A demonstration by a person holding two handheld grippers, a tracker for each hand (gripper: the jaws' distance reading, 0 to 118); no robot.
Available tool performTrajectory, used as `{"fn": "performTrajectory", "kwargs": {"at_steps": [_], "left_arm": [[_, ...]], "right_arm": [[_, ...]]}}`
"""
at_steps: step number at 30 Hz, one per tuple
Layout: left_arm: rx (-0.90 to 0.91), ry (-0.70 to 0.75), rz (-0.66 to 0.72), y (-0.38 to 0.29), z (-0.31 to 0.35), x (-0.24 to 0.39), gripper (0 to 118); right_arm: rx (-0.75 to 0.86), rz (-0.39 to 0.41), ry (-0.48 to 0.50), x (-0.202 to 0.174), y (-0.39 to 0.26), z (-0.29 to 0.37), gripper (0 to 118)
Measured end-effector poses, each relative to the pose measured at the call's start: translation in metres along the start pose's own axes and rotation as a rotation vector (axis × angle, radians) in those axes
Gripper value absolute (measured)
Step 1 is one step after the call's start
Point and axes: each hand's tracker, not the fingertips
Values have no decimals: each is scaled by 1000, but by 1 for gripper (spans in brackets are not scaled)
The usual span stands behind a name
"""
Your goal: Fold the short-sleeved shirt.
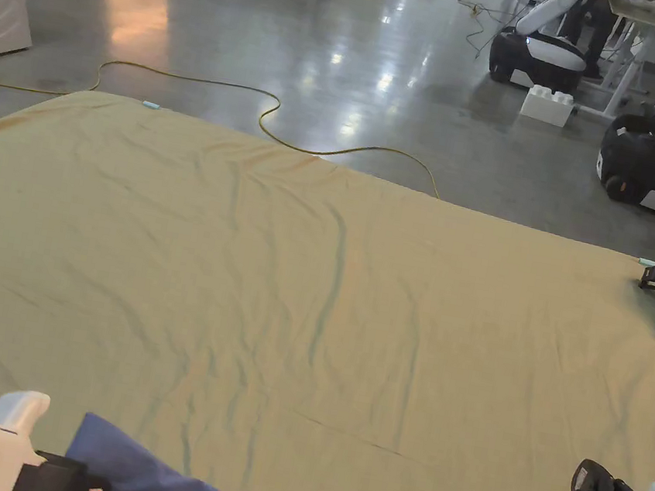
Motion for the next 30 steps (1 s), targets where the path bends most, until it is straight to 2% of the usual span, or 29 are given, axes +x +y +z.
{"fn": "performTrajectory", "kwargs": {"at_steps": [3,5,16,22,30], "left_arm": [[3,120,-26,9,18,20,13],[-14,149,-48,12,18,34,14],[-152,100,-212,-12,-38,161,13],[-231,37,-169,-29,-99,197,13],[-274,91,-150,-47,-158,224,13]], "right_arm": [[-1,-1,5,0,-2,-1,0],[-4,-5,8,0,-3,-2,0],[-28,-25,10,2,-12,-2,0],[-36,-47,0,6,-15,-1,0],[-49,-51,-13,10,-19,3,0]]}}
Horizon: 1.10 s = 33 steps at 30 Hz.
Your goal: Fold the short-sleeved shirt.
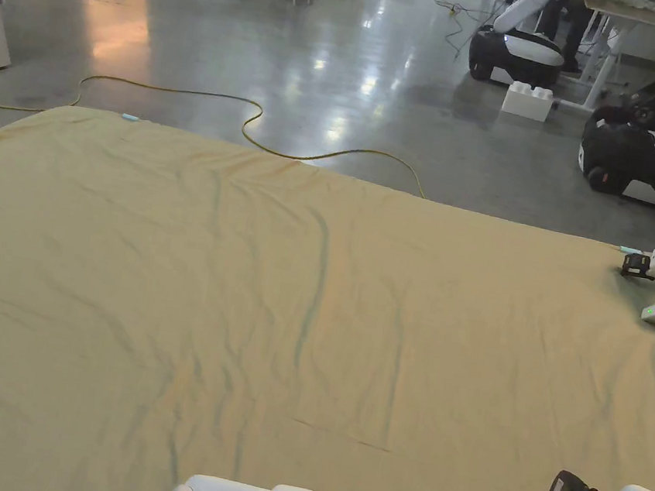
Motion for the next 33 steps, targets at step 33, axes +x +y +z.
{"fn": "performTrajectory", "kwargs": {"at_steps": [33], "left_arm": [[34,-209,-42,-6,-59,-16,16]], "right_arm": [[-6,-4,-60,15,-1,13,0]]}}
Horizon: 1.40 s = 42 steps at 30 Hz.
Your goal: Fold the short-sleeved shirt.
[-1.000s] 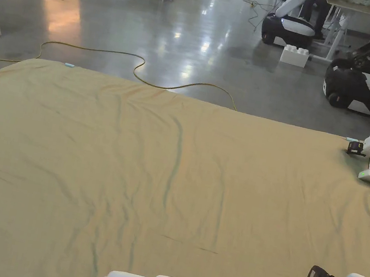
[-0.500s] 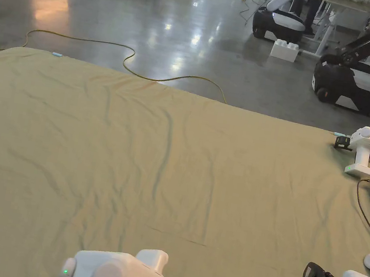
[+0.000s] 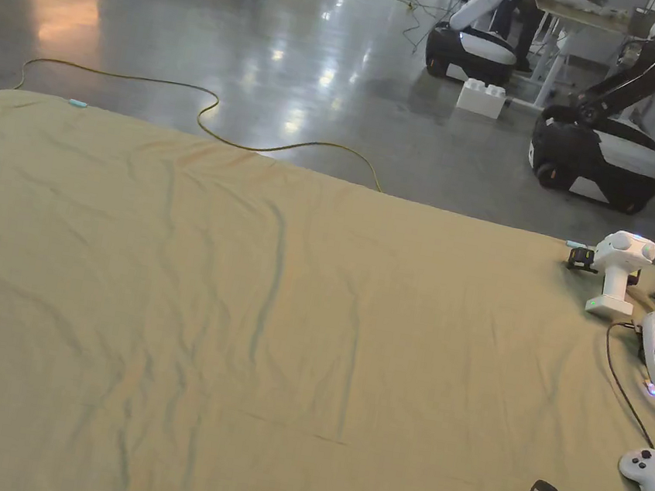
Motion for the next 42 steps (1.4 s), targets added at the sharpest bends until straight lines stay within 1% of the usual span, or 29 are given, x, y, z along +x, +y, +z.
{"fn": "performTrajectory", "kwargs": {"at_steps": [2,7,10,12,16,18,21,23,25,26,30,35,39,42], "left_arm": [[17,-5,7,-3,-5,-4,15],[48,-35,17,-3,9,-4,15],[149,-6,-33,0,38,1,15],[265,9,-75,6,63,5,15],[620,212,-224,13,119,22,15],[781,265,-271,14,143,28,15],[1006,418,-345,17,170,34,15],[1130,506,-390,18,184,35,15],[1206,539,-401,21,193,33,15],[1231,547,-394,22,197,31,15],[1222,586,-335,33,207,16,15],[1236,627,-261,33,214,-5,15],[1261,648,-229,26,221,-16,15],[1261,640,-216,21,227,-22,15]], "right_arm": [[16,-4,7,-1,3,1,0],[55,44,17,-11,8,2,0],[85,61,12,-18,14,1,0],[103,68,17,-24,20,-1,0],[146,89,9,-38,33,-2,0],[184,94,17,-44,39,0,0],[243,126,21,-55,47,3,0],[296,159,10,-62,52,6,0],[328,170,5,-67,55,6,0],[344,170,4,-69,56,6,0],[398,158,9,-74,59,8,0],[442,175,-11,-76,60,10,0],[441,171,-14,-76,57,16,0],[387,169,-14,-80,43,23,0]]}}
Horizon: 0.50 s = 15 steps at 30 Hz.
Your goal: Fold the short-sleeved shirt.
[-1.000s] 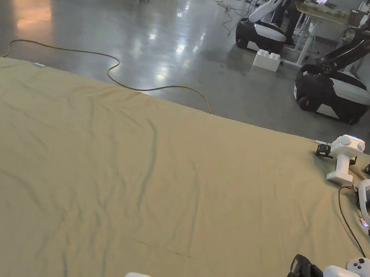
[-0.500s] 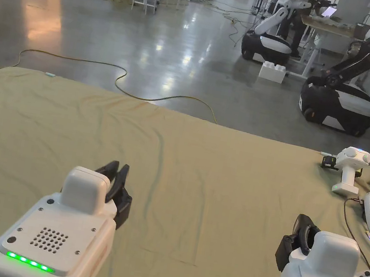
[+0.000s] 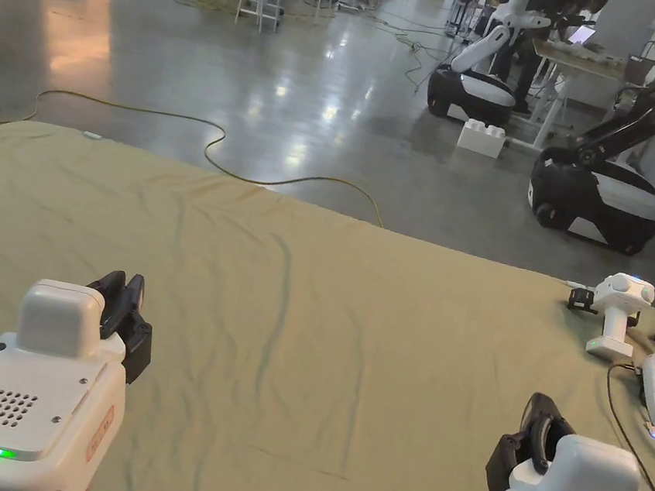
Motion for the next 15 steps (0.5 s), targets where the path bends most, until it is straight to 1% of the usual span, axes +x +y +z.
{"fn": "performTrajectory", "kwargs": {"at_steps": [4,7,9,12,15], "left_arm": [[-47,-5,-28,-5,1,-11,15],[-77,-22,-23,-10,6,-19,15],[-88,-21,-26,-14,10,-23,15],[-124,-34,-45,-23,16,-30,15],[-164,-52,-37,-32,22,-38,15]], "right_arm": [[-108,-9,71,-20,-33,21,0],[-238,39,138,-43,-72,36,0],[-313,53,181,-56,-100,48,0],[-423,45,204,-74,-139,60,0],[-517,62,248,-84,-169,63,0]]}}
